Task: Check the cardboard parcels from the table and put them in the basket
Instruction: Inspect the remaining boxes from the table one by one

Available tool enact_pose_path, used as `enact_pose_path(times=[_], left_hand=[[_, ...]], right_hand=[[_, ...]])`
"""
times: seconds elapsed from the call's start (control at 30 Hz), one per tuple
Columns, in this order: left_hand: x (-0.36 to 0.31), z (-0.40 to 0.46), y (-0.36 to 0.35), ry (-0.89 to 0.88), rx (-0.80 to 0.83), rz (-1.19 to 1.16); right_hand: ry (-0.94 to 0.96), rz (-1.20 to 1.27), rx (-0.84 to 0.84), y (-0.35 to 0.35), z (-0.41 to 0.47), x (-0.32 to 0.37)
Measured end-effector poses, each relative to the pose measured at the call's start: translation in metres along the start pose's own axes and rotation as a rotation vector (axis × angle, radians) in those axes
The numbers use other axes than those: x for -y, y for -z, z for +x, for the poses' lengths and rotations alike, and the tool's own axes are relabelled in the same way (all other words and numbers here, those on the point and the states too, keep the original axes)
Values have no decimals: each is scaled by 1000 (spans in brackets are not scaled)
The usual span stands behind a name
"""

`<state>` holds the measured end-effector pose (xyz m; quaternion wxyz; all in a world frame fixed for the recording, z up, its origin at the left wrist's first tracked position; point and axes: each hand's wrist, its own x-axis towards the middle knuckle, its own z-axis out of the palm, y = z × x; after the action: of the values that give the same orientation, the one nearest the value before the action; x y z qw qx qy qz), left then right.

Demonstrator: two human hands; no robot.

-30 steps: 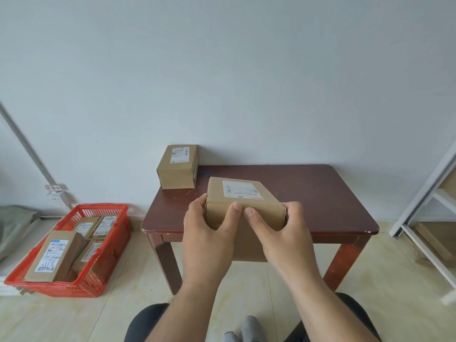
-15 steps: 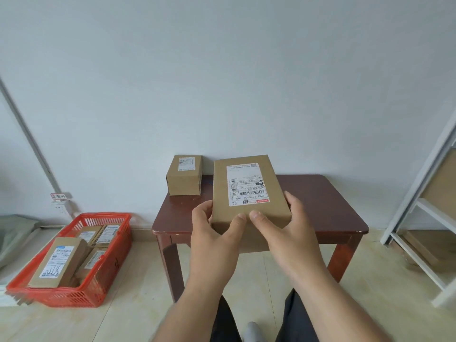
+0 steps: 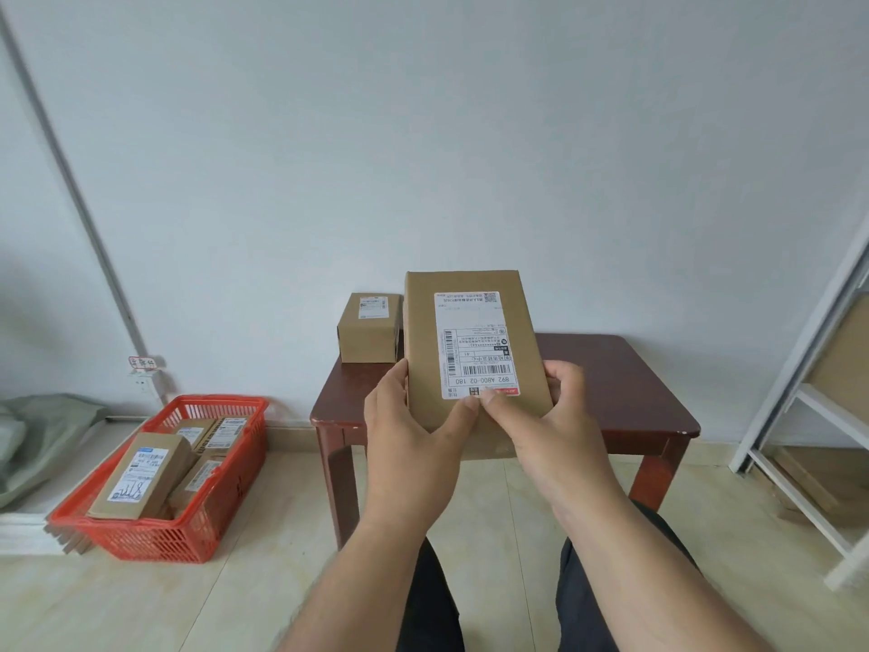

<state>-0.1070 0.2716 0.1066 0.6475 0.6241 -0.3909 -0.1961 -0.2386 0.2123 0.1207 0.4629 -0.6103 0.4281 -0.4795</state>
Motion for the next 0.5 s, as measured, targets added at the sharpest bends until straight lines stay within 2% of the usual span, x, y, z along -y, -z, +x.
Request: enact_pose_path(times=[0.27,0.5], left_hand=[[-13,2,-19,45,0,-28],[-11,11,-40,-21,34,35]], right_hand=[[21,-59,-90,17,1,-7],[22,-81,-100,25,38,-9]])
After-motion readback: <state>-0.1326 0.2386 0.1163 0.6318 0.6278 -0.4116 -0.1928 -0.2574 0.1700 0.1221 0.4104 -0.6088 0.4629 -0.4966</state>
